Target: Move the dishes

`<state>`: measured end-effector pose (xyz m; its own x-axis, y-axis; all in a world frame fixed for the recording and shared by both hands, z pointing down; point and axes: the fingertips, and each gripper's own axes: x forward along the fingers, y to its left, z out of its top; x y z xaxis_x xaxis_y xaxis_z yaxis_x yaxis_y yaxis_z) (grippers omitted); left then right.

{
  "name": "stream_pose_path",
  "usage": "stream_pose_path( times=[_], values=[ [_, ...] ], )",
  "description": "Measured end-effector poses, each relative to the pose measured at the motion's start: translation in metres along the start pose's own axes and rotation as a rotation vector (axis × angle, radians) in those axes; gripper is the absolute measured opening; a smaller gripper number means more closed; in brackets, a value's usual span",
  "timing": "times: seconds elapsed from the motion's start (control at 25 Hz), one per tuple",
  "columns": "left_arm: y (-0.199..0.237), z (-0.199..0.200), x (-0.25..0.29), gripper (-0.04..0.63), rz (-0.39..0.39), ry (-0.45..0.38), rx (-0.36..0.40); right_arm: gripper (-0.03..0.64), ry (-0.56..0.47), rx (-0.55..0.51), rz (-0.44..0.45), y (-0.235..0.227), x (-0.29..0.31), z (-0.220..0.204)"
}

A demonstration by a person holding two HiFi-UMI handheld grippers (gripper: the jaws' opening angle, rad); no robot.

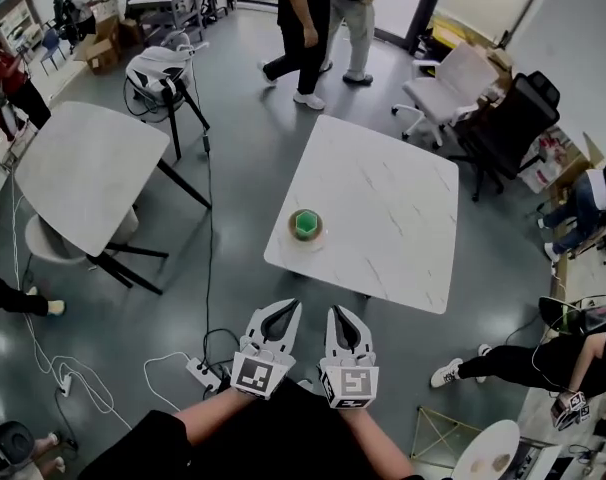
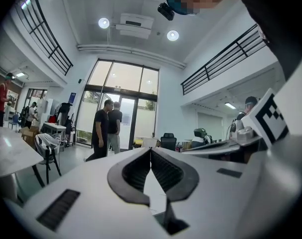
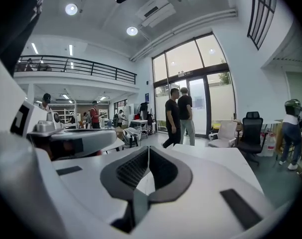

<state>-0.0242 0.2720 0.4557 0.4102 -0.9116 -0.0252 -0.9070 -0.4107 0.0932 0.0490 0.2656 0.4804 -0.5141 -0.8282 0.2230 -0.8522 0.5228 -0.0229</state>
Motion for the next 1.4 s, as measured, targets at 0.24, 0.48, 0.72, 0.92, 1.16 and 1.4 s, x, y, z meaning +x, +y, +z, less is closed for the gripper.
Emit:
stream_pose_path(
  times=[0.24,0.48,0.72,0.92,1.16,1.4],
  values=[
    [0.072,-0.020,0.046,0.017,-0.053,0.087,-0.023,0.018,0.055,0.019,0.006,0.005,0.084,0.010],
    [0.127,-0.034,0.079,0.017,-0.121,0.140,-0.057,0.018,0.122,0.046,-0.096,-0.007,0.139,0.000],
    [0.158,-0.050,0.098,0.017,-0.165,0.188,-0.099,0.018,0.207,0.111,-0.140,-0.020,0.171,-0.018],
    [0.170,-0.066,0.111,0.017,-0.160,0.202,-0.105,0.018,0.249,0.144,-0.142,-0.030,0.198,-0.034],
    [0.182,-0.077,0.132,0.017,-0.143,0.225,-0.100,0.020,0.300,0.148,-0.151,-0.058,0.231,-0.051],
    [0.193,-0.084,0.159,0.017,-0.124,0.248,-0.086,0.020,0.376,0.163,-0.124,-0.085,0.258,-0.076]
  ],
)
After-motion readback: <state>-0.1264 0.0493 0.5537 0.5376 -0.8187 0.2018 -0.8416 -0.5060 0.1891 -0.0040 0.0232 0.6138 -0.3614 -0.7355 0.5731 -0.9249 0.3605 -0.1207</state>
